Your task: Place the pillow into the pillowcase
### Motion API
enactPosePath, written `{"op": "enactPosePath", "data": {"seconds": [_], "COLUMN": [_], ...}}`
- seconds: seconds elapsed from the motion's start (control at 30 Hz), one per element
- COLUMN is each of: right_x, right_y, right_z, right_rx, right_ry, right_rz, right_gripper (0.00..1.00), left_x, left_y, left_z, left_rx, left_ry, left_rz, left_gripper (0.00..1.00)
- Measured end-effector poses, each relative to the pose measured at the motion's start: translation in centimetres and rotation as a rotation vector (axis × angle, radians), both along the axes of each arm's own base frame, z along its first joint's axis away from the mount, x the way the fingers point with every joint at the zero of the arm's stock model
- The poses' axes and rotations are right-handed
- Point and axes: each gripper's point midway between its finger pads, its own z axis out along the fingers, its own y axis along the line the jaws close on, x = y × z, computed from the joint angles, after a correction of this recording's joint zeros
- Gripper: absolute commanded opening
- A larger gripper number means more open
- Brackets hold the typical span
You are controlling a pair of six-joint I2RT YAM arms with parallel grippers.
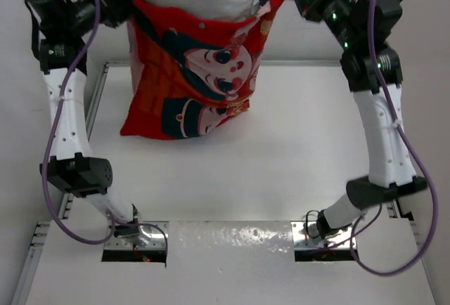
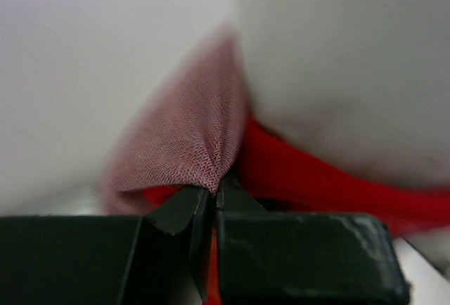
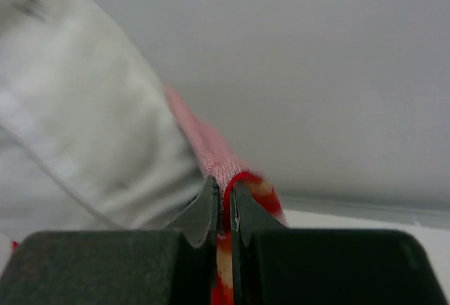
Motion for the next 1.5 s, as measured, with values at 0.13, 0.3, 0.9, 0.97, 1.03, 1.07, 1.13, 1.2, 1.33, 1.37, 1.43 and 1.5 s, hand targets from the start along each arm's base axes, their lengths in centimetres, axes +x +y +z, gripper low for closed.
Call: {"op": "enactPosePath", "data": {"seconds": [0.13, 0.3, 0.9, 0.97, 1.03, 1.07, 1.13, 1.2, 1.33, 1.37, 1.43, 1.5], "right_x": [-2.6, -4.6, -1.9, -1.4, -0.6, -0.6, -1.7, -3.7, -3.8, -4.2, -5.6, -6.0], "right_y": [-2.1, -2.8, -3.1, -3.3, -2.8, -2.8, -3.3, -4.1, -4.3, -4.7, -6.1, -6.7], "right_z": [-2.9, 1.5, -6.7, -6.3, -2.4, -2.0, -3.3, -6.5, -0.3, -0.7, -3.2, -1.1], "right_rx": [-0.014, -0.007, -0.084, -0.084, -0.074, -0.079, -0.072, -0.057, -0.044, -0.040, -0.030, -0.021], "right_ry": [0.066, -0.075, 0.133, 0.178, 0.099, 0.087, 0.068, 0.128, 0.025, 0.010, 0.032, 0.031], "right_rz": [-0.054, -0.072, -0.087, -0.088, -0.075, -0.075, -0.077, -0.072, -0.064, -0.077, -0.105, -0.115], "right_gripper": [0.00, 0.00, 0.00, 0.00, 0.00, 0.00, 0.00, 0.00, 0.00, 0.00, 0.00, 0.00], "left_x": [-0.6, -2.0, -2.4, 0.0, 2.8, 2.6, 0.4, -0.3, -2.1, -3.2, -5.7, -6.5], "left_y": [-2.2, -1.8, -3.6, -3.0, -1.7, -1.1, -0.5, 0.1, -0.6, -0.7, -0.6, 0.8], "left_z": [-0.3, -3.0, -11.1, -7.6, -5.8, -7.5, -11.0, -7.2, 1.1, 1.9, 1.2, 5.5], "left_rx": [-0.042, -0.031, 0.105, 0.065, 0.071, 0.074, 0.047, 0.016, 0.070, 0.077, 0.013, 0.016], "left_ry": [0.057, 0.073, 0.248, 0.222, 0.126, 0.151, 0.261, 0.199, -0.024, -0.075, -0.040, -0.124], "left_rz": [-0.088, -0.055, -0.054, -0.079, -0.070, -0.031, -0.006, -0.019, -0.068, -0.062, -0.083, -0.085], "left_gripper": [0.00, 0.00, 0.00, 0.00, 0.00, 0.00, 0.00, 0.00, 0.00, 0.00, 0.00, 0.00]}}
